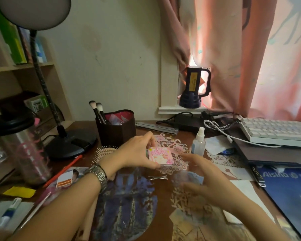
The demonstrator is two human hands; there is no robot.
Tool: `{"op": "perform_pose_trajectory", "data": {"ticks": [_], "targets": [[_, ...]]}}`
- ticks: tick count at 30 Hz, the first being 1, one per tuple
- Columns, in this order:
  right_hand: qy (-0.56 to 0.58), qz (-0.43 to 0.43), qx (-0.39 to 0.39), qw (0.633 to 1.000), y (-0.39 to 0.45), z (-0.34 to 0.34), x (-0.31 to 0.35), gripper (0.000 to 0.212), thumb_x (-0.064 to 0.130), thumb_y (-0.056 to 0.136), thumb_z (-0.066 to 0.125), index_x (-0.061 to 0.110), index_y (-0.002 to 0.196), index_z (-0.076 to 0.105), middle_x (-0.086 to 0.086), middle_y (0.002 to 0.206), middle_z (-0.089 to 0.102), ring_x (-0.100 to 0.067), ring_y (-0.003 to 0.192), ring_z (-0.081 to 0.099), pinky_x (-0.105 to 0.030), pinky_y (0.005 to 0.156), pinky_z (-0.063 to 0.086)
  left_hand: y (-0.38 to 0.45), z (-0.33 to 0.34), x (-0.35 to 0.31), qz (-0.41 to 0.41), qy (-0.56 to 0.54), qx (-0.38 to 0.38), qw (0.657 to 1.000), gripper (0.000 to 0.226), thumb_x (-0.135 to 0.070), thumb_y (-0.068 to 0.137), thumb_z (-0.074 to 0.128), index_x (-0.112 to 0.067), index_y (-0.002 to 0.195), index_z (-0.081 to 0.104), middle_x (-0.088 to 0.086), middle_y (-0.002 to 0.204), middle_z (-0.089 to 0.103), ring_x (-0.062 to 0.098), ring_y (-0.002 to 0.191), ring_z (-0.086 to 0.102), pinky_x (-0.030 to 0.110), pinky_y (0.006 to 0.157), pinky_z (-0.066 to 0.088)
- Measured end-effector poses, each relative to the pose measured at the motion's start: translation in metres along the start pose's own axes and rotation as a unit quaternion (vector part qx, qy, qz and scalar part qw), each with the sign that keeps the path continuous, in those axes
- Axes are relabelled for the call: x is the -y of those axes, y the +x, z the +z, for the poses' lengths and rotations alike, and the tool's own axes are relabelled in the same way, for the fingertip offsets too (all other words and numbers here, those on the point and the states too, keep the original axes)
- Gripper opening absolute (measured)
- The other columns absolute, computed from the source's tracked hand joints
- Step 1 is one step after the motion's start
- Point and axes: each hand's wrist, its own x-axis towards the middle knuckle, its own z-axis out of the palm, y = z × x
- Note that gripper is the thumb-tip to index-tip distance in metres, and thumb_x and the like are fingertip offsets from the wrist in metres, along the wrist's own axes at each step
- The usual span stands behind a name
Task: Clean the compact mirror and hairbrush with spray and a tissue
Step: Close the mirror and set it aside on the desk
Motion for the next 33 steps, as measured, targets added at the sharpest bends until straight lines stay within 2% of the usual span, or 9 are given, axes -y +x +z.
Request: {"op": "perform_pose_trajectory", "data": {"ticks": [3, 6, 10, 14, 18, 21, 27, 33], "targets": [[-0.001, 0.003, 0.009, 1.000, 0.008, 0.004, -0.003, 0.065, 0.048, 0.071, 0.070, 0.063, 0.116, 0.025, 0.025, 0.131, 0.042, 0.006, 0.114, 0.042, -0.028, 0.101, 0.042, 0.025, -0.003, 0.018, -0.019, 0.009, -0.005, 1.000, 0.058, -0.051, 0.059, 0.079, -0.028, 0.098, 0.043, -0.006, 0.109, 0.058, 0.013, 0.096, 0.054, 0.030, 0.071, 0.052], [0.009, 0.018, 0.015, 1.000, 0.015, 0.009, -0.009, 0.068, 0.054, 0.069, 0.069, 0.056, 0.123, 0.028, 0.029, 0.133, 0.037, 0.007, 0.118, 0.040, -0.026, 0.103, 0.039, 0.048, -0.001, 0.034, -0.031, 0.020, 0.010, 0.999, 0.056, -0.052, 0.062, 0.077, -0.028, 0.101, 0.044, -0.004, 0.111, 0.057, 0.014, 0.097, 0.053, 0.030, 0.071, 0.049], [0.000, 0.020, 0.029, 0.999, 0.022, 0.011, -0.014, 0.073, 0.067, 0.059, 0.062, 0.057, 0.123, 0.027, 0.036, 0.128, 0.032, 0.010, 0.118, 0.037, -0.022, 0.105, 0.036, 0.076, 0.006, 0.051, -0.038, 0.022, 0.040, 0.998, 0.054, -0.050, 0.067, 0.074, -0.027, 0.104, 0.043, -0.001, 0.116, 0.055, 0.017, 0.104, 0.052, 0.038, 0.084, 0.050], [-0.013, 0.010, 0.027, 0.999, 0.024, 0.005, -0.018, 0.068, 0.050, 0.070, 0.070, 0.060, 0.120, 0.025, 0.041, 0.124, 0.028, 0.010, 0.116, 0.039, -0.020, 0.103, 0.037, 0.094, 0.013, 0.066, -0.035, 0.018, 0.065, 0.997, 0.053, -0.051, 0.066, 0.074, -0.028, 0.102, 0.042, 0.000, 0.116, 0.055, 0.019, 0.106, 0.053, 0.041, 0.087, 0.049], [-0.032, 0.017, 0.028, 0.999, 0.024, 0.004, -0.022, 0.073, 0.052, 0.072, 0.068, 0.051, 0.132, 0.026, 0.036, 0.126, 0.030, 0.011, 0.118, 0.035, -0.013, 0.099, 0.034, 0.104, 0.016, 0.077, -0.030, -0.004, 0.086, 0.996, 0.051, -0.047, 0.069, 0.074, -0.030, 0.107, 0.044, 0.001, 0.129, 0.053, 0.016, 0.120, 0.049, 0.038, 0.097, 0.044], [-0.040, 0.007, 0.026, 0.999, 0.024, 0.005, -0.024, 0.073, 0.051, 0.072, 0.068, 0.050, 0.132, 0.026, 0.037, 0.126, 0.031, 0.012, 0.117, 0.034, -0.007, 0.093, 0.030, 0.111, 0.017, 0.078, -0.015, -0.001, 0.092, 0.996, 0.057, -0.043, 0.073, 0.072, -0.028, 0.119, 0.043, 0.000, 0.136, 0.050, 0.014, 0.125, 0.046, 0.036, 0.101, 0.042], [-0.039, -0.005, 0.024, 0.999, 0.022, 0.005, -0.025, 0.070, 0.049, 0.074, 0.069, 0.049, 0.131, 0.028, 0.039, 0.123, 0.030, 0.017, 0.116, 0.032, 0.001, 0.087, 0.029, 0.123, 0.016, 0.080, -0.032, -0.021, 0.142, 0.989, 0.074, -0.037, 0.076, 0.073, -0.027, 0.137, 0.032, -0.002, 0.146, 0.041, 0.016, 0.134, 0.037, 0.041, 0.109, 0.033], [-0.064, -0.009, 0.027, 0.998, 0.021, 0.006, -0.024, 0.068, 0.050, 0.076, 0.066, 0.046, 0.133, 0.028, 0.031, 0.127, 0.034, 0.011, 0.116, 0.034, -0.002, 0.088, 0.029, 0.125, 0.017, 0.078, -0.066, -0.040, 0.162, 0.984, 0.086, -0.033, 0.076, 0.073, -0.025, 0.144, 0.022, 0.000, 0.151, 0.032, 0.020, 0.137, 0.030, 0.042, 0.112, 0.028]]}}
